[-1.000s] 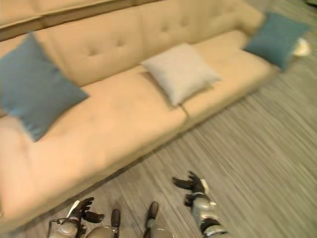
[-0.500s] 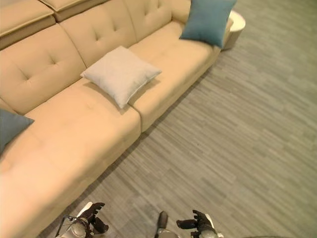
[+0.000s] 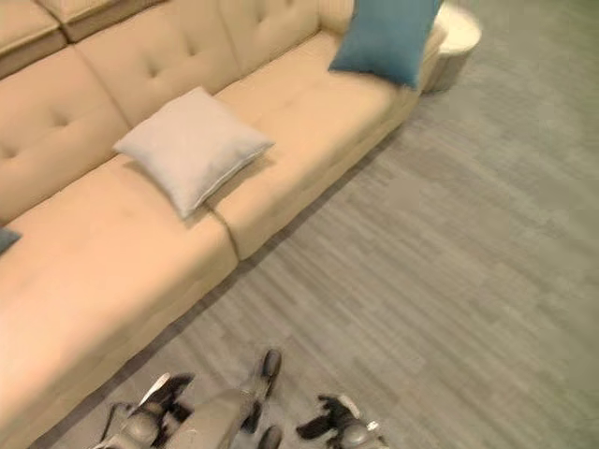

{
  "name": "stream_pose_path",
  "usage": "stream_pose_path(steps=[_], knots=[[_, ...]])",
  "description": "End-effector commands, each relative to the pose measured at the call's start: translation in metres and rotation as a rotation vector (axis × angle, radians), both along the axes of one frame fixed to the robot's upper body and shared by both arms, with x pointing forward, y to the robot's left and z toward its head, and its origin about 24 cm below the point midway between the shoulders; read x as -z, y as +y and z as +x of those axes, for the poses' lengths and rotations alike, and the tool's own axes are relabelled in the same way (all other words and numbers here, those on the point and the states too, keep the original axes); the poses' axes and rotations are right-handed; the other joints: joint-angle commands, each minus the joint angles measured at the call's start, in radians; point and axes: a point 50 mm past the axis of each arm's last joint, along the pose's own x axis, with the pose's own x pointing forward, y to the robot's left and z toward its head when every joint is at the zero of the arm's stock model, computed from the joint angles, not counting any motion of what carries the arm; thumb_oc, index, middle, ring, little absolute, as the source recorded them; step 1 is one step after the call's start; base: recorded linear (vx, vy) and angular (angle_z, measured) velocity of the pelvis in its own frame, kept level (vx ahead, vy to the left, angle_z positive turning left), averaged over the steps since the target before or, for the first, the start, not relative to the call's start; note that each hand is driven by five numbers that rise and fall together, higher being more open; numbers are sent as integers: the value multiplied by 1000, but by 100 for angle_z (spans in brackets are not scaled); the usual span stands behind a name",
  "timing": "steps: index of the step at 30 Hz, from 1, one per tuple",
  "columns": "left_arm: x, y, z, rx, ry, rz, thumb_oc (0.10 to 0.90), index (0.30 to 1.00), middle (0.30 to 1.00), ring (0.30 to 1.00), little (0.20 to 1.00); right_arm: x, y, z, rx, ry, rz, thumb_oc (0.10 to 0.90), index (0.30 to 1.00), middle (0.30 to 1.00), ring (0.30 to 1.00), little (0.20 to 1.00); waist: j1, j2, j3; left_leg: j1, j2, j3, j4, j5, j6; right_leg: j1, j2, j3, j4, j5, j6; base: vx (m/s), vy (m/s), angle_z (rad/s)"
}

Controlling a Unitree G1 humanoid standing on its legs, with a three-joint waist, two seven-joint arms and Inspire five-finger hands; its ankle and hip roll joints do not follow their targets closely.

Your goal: Pick up all the scattered cushions and arrange them neatly on the sofa.

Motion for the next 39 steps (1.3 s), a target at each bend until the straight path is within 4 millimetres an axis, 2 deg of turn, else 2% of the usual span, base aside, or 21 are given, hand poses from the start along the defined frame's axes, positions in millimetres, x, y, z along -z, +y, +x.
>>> stream_pose_path(steps=[1, 3, 7, 10, 12, 15, 18, 20, 21, 22, 23, 24, 25, 26, 29, 31, 33, 34, 35, 36, 39], knots=[[-14, -20, 46, 109, -148, -5, 800, 900, 900, 900, 900, -27, -30, 50, 36, -197, -42, 800, 900, 900, 900, 900, 2, -5, 66, 121, 13, -65, 10, -119, -81, -26, -314, 55, 320, 333, 76, 336, 40, -5], [-18, -21, 55, 156, -171, 14, 800, 900, 900, 900, 900, -31, -34, 57, 32, -225, -56, 800, 900, 900, 900, 900, -40, 18, 83, 194, 42, -73, 7, -157, -80, -88, -380, -14, 364, 302, 48, 456, -21, 28], [-32, -34, 83, 241, -266, -1, 800, 900, 900, 900, 900, -29, -42, 48, 53, -207, -78, 800, 900, 900, 900, 900, -86, 29, 105, 328, 110, -85, -19, -253, -133, -149, -462, -93, 137, 245, 29, 465, -271, 43], [-33, -42, 88, 283, -284, 5, 800, 900, 900, 900, 900, -24, -48, 34, 84, -169, -92, 800, 900, 900, 900, 900, -121, 31, 101, 409, 165, -140, -71, -285, -183, -210, -429, 39, -115, 310, 64, 568, -467, 33], [-33, -42, 88, 279, -285, 9, 800, 900, 900, 900, 900, -20, -50, 25, 97, -143, -94, 800, 900, 900, 900, 900, -143, 40, 99, 451, 211, -166, -105, -260, -213, -265, -400, 87, -183, 371, 92, 490, -470, 36], [-31, -55, 86, 334, -277, 2, 800, 900, 900, 900, 900, -17, -53, 17, 109, -115, -106, 800, 900, 900, 900, 900, -163, 37, 88, 428, 268, -223, -51, -211, -253, -230, -331, 135, -152, 286, 58, 348, -426, 58], [-31, -52, 85, 310, -278, -4, 800, 900, 900, 900, 900, -20, -63, 17, 134, -128, -136, 800, 900, 900, 900, 900, -151, 26, 110, 283, 319, -245, 203, 2, -250, -171, -277, 110, -143, 206, -22, 216, -441, 39], [-32, -48, 86, 239, -295, -32, 800, 900, 900, 900, 900, -23, -69, 21, 148, -145, -146, 800, 900, 900, 900, 900, -123, 0, 145, 150, 307, -171, 370, -4, -214, -102, -275, 60, -171, 179, -57, 178, -503, 93], [-32, -52, 86, 220, -291, -62, 800, 900, 900, 900, 900, -26, -71, 26, 149, -154, -157, 800, 900, 900, 900, 900, -107, -4, 152, 110, 270, -129, 379, -63, -214, -73, -273, 37, -189, 164, -56, 250, -362, 96], [-30, -55, 83, 209, -280, -82, 800, 900, 900, 900, 900, -28, -72, 31, 153, -165, -157, 800, 900, 900, 900, 900, -95, -6, 147, 82, 212, -98, 355, -128, -216, -46, -268, 20, -204, 153, -48, 480, -271, 70], [-23, -55, 70, 179, -226, -108, 800, 900, 900, 900, 900, -31, -72, 38, 172, -184, -148, 800, 900, 900, 900, 900, -66, 11, 118, 77, 113, -18, 178, -173, -200, 3, -247, -11, -214, 135, -28, 386, -140, 25], [-23, -56, 70, 179, -226, -108, 800, 900, 900, 900, 900, -31, -73, 38, 173, -184, -148, 800, 900, 900, 900, 900, -65, 9, 118, 79, 111, -17, 169, -166, -200, 2, -249, -11, -216, 138, -28, 568, -192, 4], [-16, -50, 59, 85, -186, -120, 800, 900, 900, 900, 900, -32, -71, 40, 180, -210, -132, 800, 900, 900, 900, 900, -39, 33, 81, 51, 92, 142, 6, -71, -206, 70, -201, -59, -221, 119, -13, 465, -215, -17], [-15, -42, 55, -8, -186, -110, 800, 900, 900, 900, 900, -33, -66, 44, 179, -229, -113, 800, 900, 900, 900, 900, -30, 35, 68, 46, 104, 245, -42, -56, -224, 107, -192, -85, -218, 99, 7, 471, -216, -2], [-9, -31, 43, -176, -148, -125, 800, 900, 900, 900, 900, -35, -55, 53, 157, -253, -82, 800, 900, 900, 900, 900, -11, 29, 49, 113, 93, 273, -116, -59, -174, 131, -205, -125, -183, 116, 37, 402, -9, 59], [-4, -28, 31, -225, -104, -131, 800, 900, 900, 900, 900, -30, -45, 49, 170, -236, -56, 800, 900, 900, 900, 900, -6, -6, 21, 151, 33, 206, -126, -61, -139, 140, -249, -142, -88, 194, 79, 354, 33, 39], [-2, -19, 22, -332, -87, -155, 800, 900, 900, 900, 900, -23, -48, 34, 224, -193, -38, 800, 900, 900, 900, 900, -18, -8, 6, 204, 16, 164, -159, -54, -105, 114, -298, -146, 53, 339, 110, 353, 52, 85], [-1, -15, 17, -363, -79, -148, 800, 900, 900, 900, 900, -20, -47, 27, 246, -175, -20, 800, 900, 900, 900, 900, -22, 4, 6, 239, 19, 127, -167, -59, -93, 98, -319, -140, 166, 360, 109, 498, 19, 117], [0, -12, 14, -356, -63, -139, 800, 900, 900, 900, 900, -16, -48, 16, 291, -148, -10, 800, 900, 900, 900, 900, -41, 23, -2, 295, 23, 22, -187, -71, -85, 35, -319, -79, 294, 336, 75, 486, -87, 170], [-1, -11, 18, -367, -76, -143, 800, 900, 900, 900, 900, -15, -48, 14, 308, -148, -6, 800, 900, 900, 900, 900, -43, 28, -3, 311, 31, -49, -176, -75, -90, -14, -304, -54, 263, 290, 42, 432, -199, 223], [-6, -7, 27, -352, -116, -127, 800, 900, 900, 900, 900, -13, -46, 8, 320, -142, 12, 800, 900, 900, 900, 900, -71, 18, 10, 352, 31, -243, -165, -84, -146, -78, -210, 66, -16, 152, -8, 237, -296, 213]])
